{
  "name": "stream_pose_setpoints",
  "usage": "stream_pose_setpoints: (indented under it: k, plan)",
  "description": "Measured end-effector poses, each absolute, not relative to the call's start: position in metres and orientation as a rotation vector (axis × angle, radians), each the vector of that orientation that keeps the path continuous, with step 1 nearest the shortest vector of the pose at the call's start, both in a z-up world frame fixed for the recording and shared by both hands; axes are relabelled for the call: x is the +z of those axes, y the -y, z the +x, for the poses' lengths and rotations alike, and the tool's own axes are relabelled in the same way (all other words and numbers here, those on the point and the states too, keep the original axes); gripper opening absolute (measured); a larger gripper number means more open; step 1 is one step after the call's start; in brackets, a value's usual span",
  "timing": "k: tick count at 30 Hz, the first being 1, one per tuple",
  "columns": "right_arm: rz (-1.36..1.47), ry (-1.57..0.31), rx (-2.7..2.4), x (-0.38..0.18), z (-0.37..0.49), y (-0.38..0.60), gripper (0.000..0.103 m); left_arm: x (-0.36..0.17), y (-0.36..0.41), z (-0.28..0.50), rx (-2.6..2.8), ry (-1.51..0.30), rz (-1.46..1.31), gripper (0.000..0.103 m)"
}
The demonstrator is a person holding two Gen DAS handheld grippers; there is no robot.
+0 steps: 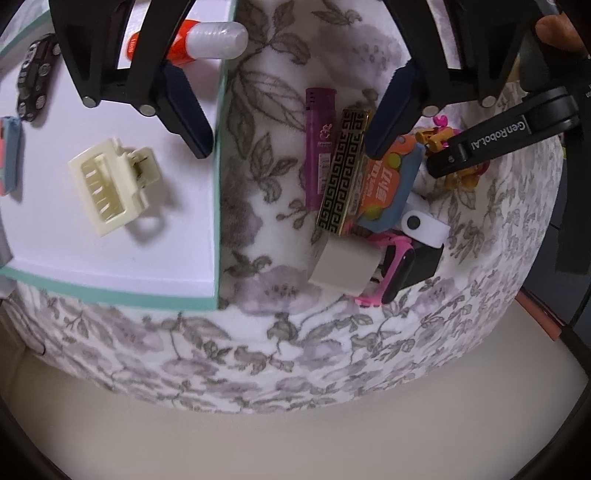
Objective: Organize rigid objects
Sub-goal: 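Grasp the pink Paw Patrol figure with the left tool, then grasp the gold patterned stick in the pile with the right tool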
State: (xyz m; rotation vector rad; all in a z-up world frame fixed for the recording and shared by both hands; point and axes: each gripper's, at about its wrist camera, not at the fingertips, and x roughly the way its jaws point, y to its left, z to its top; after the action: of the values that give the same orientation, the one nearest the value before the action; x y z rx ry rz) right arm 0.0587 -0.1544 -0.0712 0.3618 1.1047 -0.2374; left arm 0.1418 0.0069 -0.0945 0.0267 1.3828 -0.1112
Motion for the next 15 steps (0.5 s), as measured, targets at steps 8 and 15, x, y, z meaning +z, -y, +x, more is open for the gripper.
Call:
stream_pose_setpoints:
  k: [8, 15]
  plan:
    - [0.325, -1.063, -0.245, -0.059, 0.059, 0.152, 0.076, -0.094, -0.010, 0.140, -0.094, -1.391, 0.022, 0.076]
    - [0.304, -1.028, -0.238, -0.050, 0.056, 0.151, 0.068, -0.095, -0.012, 0.140, -0.094, -1.395, 0.016, 0.076]
